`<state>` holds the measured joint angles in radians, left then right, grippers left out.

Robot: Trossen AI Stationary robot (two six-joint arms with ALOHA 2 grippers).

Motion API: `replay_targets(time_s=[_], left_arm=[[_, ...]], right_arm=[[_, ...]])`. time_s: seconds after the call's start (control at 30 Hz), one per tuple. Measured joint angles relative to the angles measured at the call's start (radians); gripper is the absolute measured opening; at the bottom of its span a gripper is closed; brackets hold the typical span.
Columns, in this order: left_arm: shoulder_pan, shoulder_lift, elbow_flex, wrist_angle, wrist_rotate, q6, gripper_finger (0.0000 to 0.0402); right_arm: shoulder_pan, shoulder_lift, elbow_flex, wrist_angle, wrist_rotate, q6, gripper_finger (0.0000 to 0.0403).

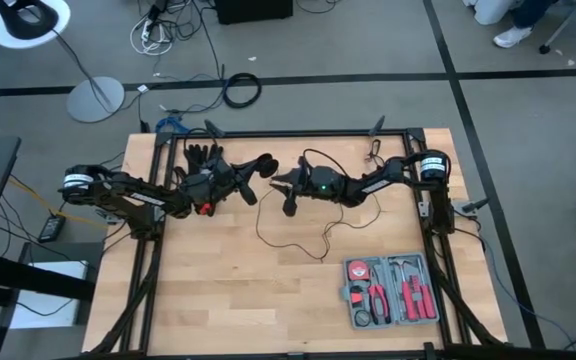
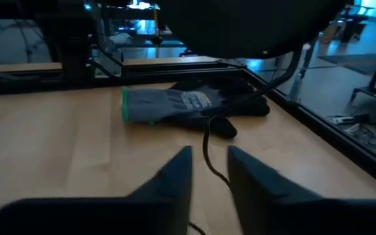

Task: Coil cords
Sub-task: Coil the black wire

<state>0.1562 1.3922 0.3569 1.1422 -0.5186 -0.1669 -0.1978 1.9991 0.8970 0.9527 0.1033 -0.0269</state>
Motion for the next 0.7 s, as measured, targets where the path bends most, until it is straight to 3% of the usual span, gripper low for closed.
replay_targets(time_s=[0.13, 0.53, 0.7], left_arm=[[0.0, 0.0, 0.0, 0.019, 0.0, -0.002, 0.0], [0.001, 0.009, 0.033, 0.0, -0.02, -0.046, 0.0], [0.001, 0.036, 0.106, -0.132, -0.04, 0.012, 0.0]], right_arm=[[0.011, 0.0, 0.0, 0.003, 0.05, -0.004, 0.0013], [0.027, 0.0, 0.06, -0.138, 0.063, 0.06, 0.0001], [0.042, 0.0, 0.142, -0.271, 0.051, 0.032, 0.0001]])
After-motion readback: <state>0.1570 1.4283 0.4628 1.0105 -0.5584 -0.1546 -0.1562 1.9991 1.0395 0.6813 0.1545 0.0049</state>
